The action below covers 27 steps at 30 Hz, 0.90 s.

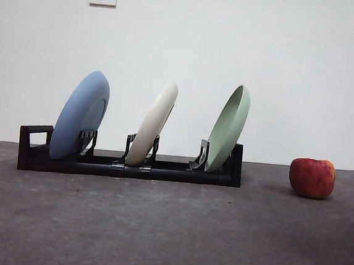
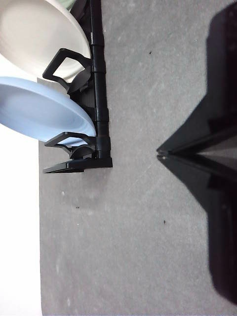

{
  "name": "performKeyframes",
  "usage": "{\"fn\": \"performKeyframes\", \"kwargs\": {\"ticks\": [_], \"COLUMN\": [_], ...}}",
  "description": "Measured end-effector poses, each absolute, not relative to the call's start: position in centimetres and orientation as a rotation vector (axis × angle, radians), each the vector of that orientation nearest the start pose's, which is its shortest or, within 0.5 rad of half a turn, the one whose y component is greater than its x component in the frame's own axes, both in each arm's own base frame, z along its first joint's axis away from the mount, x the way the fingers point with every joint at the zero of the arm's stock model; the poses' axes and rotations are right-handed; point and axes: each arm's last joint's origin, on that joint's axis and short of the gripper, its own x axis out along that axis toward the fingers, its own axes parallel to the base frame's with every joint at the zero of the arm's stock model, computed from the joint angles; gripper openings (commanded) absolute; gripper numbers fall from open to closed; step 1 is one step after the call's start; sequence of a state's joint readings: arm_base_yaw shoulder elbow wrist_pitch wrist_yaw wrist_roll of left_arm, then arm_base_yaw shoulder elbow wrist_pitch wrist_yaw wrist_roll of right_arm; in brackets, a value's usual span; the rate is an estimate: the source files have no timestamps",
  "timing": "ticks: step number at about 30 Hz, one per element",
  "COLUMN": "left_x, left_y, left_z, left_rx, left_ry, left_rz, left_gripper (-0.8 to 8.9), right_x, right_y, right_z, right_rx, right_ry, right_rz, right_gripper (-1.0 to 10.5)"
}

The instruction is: Take the yellow plate from the plate rack,put the plate on the table,take the apple from the table,put the apple in the plate

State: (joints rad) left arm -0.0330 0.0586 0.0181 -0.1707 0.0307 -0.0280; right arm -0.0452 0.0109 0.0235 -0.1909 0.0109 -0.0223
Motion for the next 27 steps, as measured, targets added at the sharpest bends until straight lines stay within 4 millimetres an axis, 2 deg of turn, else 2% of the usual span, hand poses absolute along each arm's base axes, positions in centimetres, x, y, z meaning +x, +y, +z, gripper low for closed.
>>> {"fn": "performKeyframes", "kwargs": {"ticks": [6, 16, 20, 23, 27], "left_x": [9.8, 9.8, 9.9, 9.9, 9.7], "left_y": [-0.4, -0.4, -0.4, -0.4, -0.4], "left_z": [14.9, 14.9, 15.5, 16.0, 17.8], "left_rx": [-0.028, -0.037, -0.046, -0.055, -0.089], "left_ry": [0.212, 0.208, 0.149, 0.126, 0.087], "left_rz": [-0.061, -0.06, -0.061, -0.061, -0.063], "left_gripper": [-0.01, -0.02, -0.04, -0.05, -0.05], "right_x": [9.5, 9.5, 9.5, 9.4, 8.9], "right_y": [-0.5, -0.3, -0.3, -0.3, -0.3], "right_z": [15.2, 15.3, 15.3, 16.0, 18.4], "right_rx": [-0.009, 0.149, 0.191, 0.221, 0.233], "right_ry": [0.179, 0.173, 0.172, 0.162, 0.102], "right_rz": [-0.053, -0.029, -0.027, -0.028, -0.023], "right_gripper": [0.0, 0.0, -0.1, -0.1, -0.1]}}
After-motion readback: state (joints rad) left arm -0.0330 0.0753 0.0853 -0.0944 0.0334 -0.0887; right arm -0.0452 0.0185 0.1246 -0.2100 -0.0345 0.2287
